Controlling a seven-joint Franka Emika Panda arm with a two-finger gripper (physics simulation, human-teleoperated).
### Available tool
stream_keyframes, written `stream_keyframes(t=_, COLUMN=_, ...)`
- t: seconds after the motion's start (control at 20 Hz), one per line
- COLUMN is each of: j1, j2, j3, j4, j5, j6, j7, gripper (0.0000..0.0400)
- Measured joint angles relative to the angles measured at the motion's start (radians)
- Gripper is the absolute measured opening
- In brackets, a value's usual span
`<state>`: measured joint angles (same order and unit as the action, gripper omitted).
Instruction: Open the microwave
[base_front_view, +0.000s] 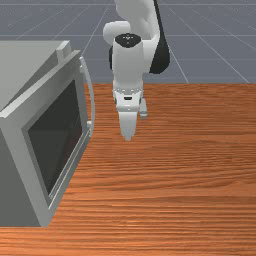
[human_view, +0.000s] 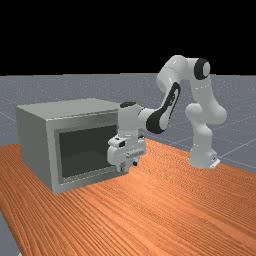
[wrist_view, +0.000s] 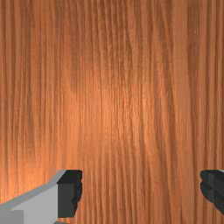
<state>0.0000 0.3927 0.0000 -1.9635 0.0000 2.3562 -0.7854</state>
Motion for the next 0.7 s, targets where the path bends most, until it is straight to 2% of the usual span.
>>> stream_keyframes(t=0.05, j1=0.0, j2=0.0, j3=0.0, j4=0.0, j5=0.0, j6=0.0, j7=0.0, gripper=0.0249)
stream_keyframes(t=0.1, j1=0.003, j2=-0.003, j3=-0.004, j4=-0.002, j5=0.0, j6=-0.002, j7=0.018, gripper=0.0308)
stream_keyframes(t=0.15, j1=0.004, j2=-0.006, j3=-0.006, j4=-0.003, j5=0.0, j6=-0.004, j7=0.029, gripper=0.0344)
stream_keyframes(t=0.25, j1=0.006, j2=-0.009, j3=-0.009, j4=-0.004, j5=-0.001, j6=-0.005, j7=0.041, gripper=0.0379)
stream_keyframes(t=0.3, j1=0.017, j2=-0.109, j3=-0.049, j4=-0.101, j5=-0.023, j6=-0.04, j7=0.229, gripper=0.0232)
stream_keyframes(t=0.35, j1=0.013, j2=-0.21, j3=-0.09, j4=-0.145, j5=-0.043, j6=-0.073, j7=0.428, gripper=0.0143)
stream_keyframes(t=0.4, j1=0.005, j2=-0.278, j3=-0.12, j4=-0.168, j5=-0.068, j6=-0.088, j7=0.651, gripper=0.0088)
stream_keyframes(t=0.45, j1=0.002, j2=-0.317, j3=-0.137, j4=-0.184, j5=-0.097, j6=-0.096, j7=0.894, gripper=0.0054)
stream_keyframes(t=0.55, j1=0.039, j2=-0.337, j3=-0.144, j4=-0.193, j5=-0.153, j6=-0.124, j7=1.383, gripper=0.002)
stream_keyframes(t=0.6, j1=0.048, j2=-0.337, j3=-0.149, j4=-0.191, j5=-0.168, j6=-0.14, j7=1.526, gripper=0.0012)
stream_keyframes(t=0.7, j1=0.058, j2=-0.334, j3=-0.156, j4=-0.185, j5=-0.183, j6=-0.16, j7=1.664, gripper=0.0005)
